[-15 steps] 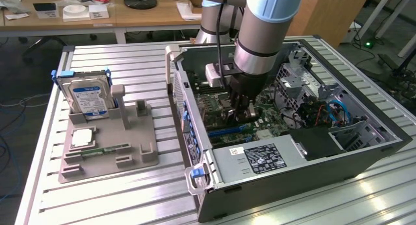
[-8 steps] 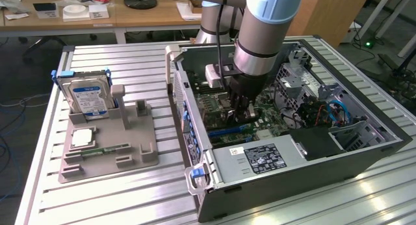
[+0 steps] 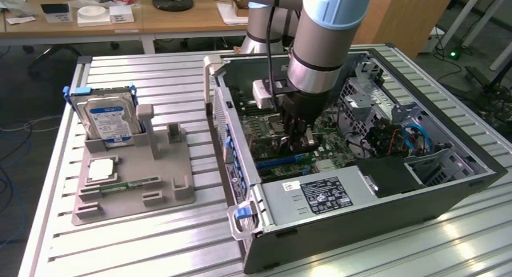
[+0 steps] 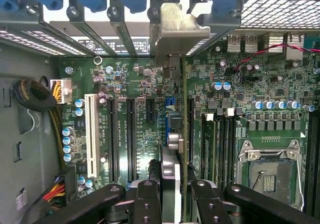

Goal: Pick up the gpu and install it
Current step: 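Insert the gpu into the slot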

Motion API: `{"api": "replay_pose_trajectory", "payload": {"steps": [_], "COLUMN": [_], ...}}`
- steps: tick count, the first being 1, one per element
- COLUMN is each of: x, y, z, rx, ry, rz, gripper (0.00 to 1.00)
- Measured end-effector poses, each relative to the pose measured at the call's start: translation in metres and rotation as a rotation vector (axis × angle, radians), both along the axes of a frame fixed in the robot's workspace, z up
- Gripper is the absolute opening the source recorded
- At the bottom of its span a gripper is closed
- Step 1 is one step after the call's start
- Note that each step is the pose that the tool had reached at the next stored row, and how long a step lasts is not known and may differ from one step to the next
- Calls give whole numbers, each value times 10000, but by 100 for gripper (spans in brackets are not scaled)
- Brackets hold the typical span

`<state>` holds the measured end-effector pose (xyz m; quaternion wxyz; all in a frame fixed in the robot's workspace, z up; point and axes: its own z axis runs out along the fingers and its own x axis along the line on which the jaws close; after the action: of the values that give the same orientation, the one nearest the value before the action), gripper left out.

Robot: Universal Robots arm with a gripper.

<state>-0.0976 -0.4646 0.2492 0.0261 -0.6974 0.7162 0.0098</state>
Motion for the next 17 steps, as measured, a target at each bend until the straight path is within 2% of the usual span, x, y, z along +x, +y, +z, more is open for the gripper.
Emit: {"api": "replay_pose_trajectory", "payload": {"steps": [5,9,12,17], "x": [8,-2,-10,-17], "y": [-12,-17,-19,-20], "z": [-1,-5,-11,-26], "rx": [0,-21,-73,-108], "ry": [0,0,3,6], "rz": [-1,0,-1,0], "gripper": [28,28,28,28]}}
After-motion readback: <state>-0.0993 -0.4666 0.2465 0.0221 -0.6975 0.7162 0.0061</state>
